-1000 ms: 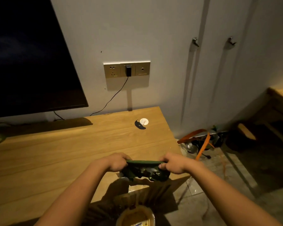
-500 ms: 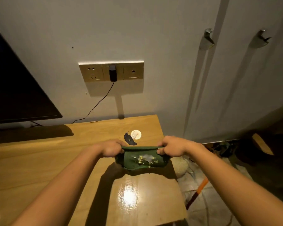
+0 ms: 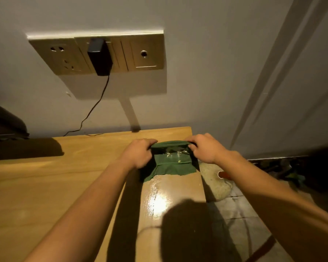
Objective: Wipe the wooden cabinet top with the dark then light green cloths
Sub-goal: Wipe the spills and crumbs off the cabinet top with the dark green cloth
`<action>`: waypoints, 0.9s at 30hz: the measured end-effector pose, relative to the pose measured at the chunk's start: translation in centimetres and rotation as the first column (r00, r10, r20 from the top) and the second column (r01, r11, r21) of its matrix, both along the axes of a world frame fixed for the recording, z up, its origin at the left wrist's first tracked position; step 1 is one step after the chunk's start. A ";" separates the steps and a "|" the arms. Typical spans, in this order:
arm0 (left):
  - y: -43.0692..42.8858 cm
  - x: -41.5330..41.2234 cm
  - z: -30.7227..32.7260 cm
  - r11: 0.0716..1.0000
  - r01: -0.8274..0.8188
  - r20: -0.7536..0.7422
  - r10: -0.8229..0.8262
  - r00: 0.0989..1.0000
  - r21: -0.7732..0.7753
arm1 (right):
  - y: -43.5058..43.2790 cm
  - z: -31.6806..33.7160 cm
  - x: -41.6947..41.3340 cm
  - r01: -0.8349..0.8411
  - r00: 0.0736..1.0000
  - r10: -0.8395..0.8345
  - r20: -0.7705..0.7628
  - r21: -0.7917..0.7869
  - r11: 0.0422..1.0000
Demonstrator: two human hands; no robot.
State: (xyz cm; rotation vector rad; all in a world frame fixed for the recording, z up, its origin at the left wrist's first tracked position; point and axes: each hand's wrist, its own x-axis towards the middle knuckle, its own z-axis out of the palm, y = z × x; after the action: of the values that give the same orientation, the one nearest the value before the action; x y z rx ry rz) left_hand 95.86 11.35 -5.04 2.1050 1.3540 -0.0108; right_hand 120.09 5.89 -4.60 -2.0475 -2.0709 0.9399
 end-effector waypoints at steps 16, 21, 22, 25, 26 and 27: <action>-4.4 -1.8 -7.0 0.973 0.151 -0.082 -0.138 0.987 0.177 | -1.4 -5.1 -1.2 -0.305 0.934 0.250 0.254 0.209 0.929; -3.0 -0.9 -6.9 0.971 -0.025 0.036 0.017 0.999 0.237 | 4.8 -2.5 -0.5 -0.388 0.911 0.294 0.287 0.361 0.848; -2.0 -0.7 -6.6 0.962 -0.069 0.060 0.055 0.997 0.264 | 6.0 -2.2 -0.2 -0.418 0.893 0.311 0.326 0.344 0.841; 1.0 -0.3 -6.0 0.944 -0.072 0.039 0.062 0.997 0.321 | 7.8 -2.4 0.6 -0.426 0.873 0.313 0.375 0.269 0.864; 1.6 -0.4 -6.0 0.949 -0.026 0.006 0.025 1.000 0.316 | 7.7 -2.8 0.7 -0.399 0.883 0.301 0.359 0.239 0.885; 1.9 -0.6 -6.3 0.953 0.024 -0.025 -0.017 1.000 0.301 | 7.2 -3.4 0.8 -0.373 0.892 0.288 0.349 0.204 0.905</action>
State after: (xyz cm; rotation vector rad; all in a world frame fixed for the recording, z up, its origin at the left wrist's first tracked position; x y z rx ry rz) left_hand 95.24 13.27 -11.30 2.3758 1.4200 0.1754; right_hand 120.87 13.07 -7.96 -1.8286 -2.6061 0.3422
